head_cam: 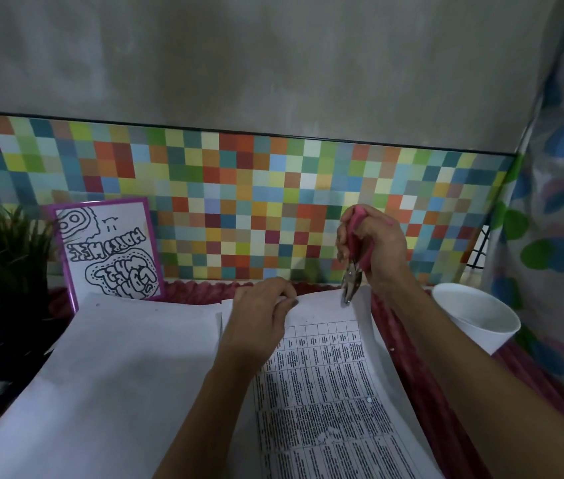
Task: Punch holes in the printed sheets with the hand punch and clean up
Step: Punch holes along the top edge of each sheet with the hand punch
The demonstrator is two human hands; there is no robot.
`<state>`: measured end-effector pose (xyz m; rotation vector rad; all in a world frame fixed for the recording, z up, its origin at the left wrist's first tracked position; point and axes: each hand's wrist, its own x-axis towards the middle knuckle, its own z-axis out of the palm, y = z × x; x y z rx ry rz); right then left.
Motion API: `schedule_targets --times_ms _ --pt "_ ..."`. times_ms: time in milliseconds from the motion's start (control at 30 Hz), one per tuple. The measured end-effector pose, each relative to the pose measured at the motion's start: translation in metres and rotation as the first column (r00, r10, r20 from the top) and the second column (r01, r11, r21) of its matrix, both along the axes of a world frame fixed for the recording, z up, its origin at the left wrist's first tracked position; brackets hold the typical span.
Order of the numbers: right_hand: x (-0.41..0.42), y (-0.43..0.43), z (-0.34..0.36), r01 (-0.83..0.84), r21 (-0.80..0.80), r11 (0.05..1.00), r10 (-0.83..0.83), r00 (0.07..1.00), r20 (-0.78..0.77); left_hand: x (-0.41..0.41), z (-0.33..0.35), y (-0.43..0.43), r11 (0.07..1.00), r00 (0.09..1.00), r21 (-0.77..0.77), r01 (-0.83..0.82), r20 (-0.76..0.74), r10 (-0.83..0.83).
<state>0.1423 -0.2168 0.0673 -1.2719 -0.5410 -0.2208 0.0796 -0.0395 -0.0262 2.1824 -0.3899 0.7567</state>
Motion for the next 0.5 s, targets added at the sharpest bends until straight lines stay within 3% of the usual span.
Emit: schedule_targets --times_ms 500 --pt "-0.002 0.0081 -0.0088 0.15 0.044 0.988 -0.152 0.987 0.044 0.0011 -0.0027 -0.0002 1.0 1.0 0.003 -0.005 -0.01 0.005"
